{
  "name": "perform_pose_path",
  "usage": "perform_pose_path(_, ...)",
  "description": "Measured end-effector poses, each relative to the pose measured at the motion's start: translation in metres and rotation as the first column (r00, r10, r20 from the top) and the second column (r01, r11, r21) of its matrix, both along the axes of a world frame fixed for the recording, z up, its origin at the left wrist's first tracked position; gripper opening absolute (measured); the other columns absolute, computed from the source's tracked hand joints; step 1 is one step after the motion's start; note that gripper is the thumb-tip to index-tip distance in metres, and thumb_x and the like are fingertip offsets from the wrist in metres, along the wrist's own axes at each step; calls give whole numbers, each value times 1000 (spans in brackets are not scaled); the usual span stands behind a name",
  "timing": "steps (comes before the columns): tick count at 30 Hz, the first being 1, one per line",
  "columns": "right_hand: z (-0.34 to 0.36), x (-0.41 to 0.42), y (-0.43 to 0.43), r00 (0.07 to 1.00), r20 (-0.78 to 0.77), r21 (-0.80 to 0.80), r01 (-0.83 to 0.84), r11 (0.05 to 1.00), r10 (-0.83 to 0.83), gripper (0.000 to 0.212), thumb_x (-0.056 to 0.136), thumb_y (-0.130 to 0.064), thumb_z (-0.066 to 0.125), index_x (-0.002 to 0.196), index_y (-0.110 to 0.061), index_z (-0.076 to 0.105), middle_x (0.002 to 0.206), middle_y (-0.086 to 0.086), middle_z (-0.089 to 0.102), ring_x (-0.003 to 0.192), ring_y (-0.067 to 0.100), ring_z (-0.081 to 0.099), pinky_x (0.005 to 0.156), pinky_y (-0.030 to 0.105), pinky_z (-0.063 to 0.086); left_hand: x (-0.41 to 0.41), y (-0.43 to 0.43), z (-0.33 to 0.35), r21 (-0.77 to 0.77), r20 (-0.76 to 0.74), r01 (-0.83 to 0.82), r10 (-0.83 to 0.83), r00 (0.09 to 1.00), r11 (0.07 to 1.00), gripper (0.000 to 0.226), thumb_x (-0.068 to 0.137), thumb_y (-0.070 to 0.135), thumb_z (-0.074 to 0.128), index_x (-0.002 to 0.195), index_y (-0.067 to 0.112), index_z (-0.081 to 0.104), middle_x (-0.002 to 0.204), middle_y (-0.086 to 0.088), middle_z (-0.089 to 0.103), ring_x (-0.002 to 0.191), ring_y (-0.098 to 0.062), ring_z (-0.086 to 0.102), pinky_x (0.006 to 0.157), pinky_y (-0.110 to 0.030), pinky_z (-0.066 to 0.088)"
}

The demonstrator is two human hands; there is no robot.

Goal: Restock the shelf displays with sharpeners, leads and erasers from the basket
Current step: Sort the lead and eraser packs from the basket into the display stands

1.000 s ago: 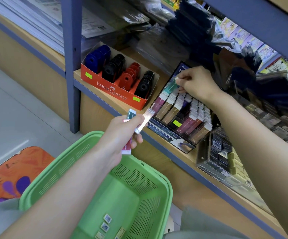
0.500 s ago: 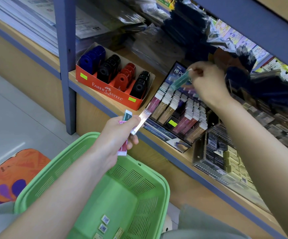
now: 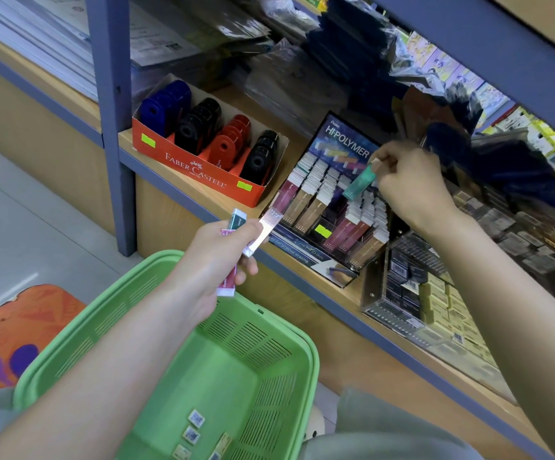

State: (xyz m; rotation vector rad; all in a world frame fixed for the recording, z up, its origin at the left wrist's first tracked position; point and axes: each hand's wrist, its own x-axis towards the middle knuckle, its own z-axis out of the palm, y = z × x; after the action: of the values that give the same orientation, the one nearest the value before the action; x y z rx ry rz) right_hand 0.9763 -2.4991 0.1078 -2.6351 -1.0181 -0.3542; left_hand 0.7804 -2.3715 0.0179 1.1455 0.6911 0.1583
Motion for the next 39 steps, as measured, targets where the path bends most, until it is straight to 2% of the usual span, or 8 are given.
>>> perform_pose_path(8,-16,-10,2,995,-38,-27,-92,995,91,14,93,-10,56,96,-3,67,97,-7,53,80,9,51,74,11,33,2,-2,1,-1,0,8,-8,1000,1000,20,94,30,55,94,11,60,47,-2,53,33,-8,35,34,-15,30)
perform_pose_path(15,-28,-9,-5,992,-59,-101,-114,988,108,11,91,-15,60,94,-10,69,89,3,67,79,12,56,75,18,41,2,-3,1,-4,4,11,-11,1000,1000,20,94,30,55,93,11,60,49,-3,53,33,-8,35,34,-15,31)
perform_pose_path(22,-31,-14,-2,995,16,-217,-92,972,98,20,92,-22,60,105,-12,72,107,7,67,113,26,53,86,38,50,-1,-4,2,10,32,2,-2,999,1000,11,92,28,60,95,20,67,49,-1,51,34,-5,36,34,-14,31)
perform_pose_path(26,-25,-40,-1,989,-15,5,-144,990,144,24,97,-24,53,96,-7,70,91,9,64,84,15,56,74,21,43,1,-6,3,21,66,2,-3,998,1000,9,88,26,64,93,20,69,45,3,49,34,-4,36,34,-14,30)
perform_pose_path(30,-19,-83,9,823,-513,83,-235,968,244,10,92,-29,59,91,-25,68,82,-2,70,74,9,64,67,18,51,1,-6,2,54,92,16,-21,995,998,8,88,26,65,92,21,69,45,2,46,35,-6,35,34,-15,29)
perform_pose_path(32,-22,-91,9,728,-632,90,-269,959,264,6,88,-26,65,92,-23,70,78,-1,70,69,8,64,61,17,52,0,-7,3,85,106,25,-34,994,996,8,88,26,65,93,21,69,46,1,46,36,-7,34,35,-16,28)
perform_pose_path(35,-20,-86,3,731,-622,166,-227,960,280,4,87,-19,66,88,-21,69,72,-5,67,64,2,62,59,13,49,1,-9,4,106,114,25,-37,993,994,13,90,31,62,96,19,65,45,3,45,35,-6,33,36,-16,28)
perform_pose_path(39,-6,-55,-7,880,-442,369,1,929,175,8,85,-25,67,90,-19,66,79,-2,68,73,8,65,68,18,54,3,-6,5,15,77,-3,2,997,1000,27,94,31,55,107,7,54,52,4,50,34,-6,33,36,-17,28)
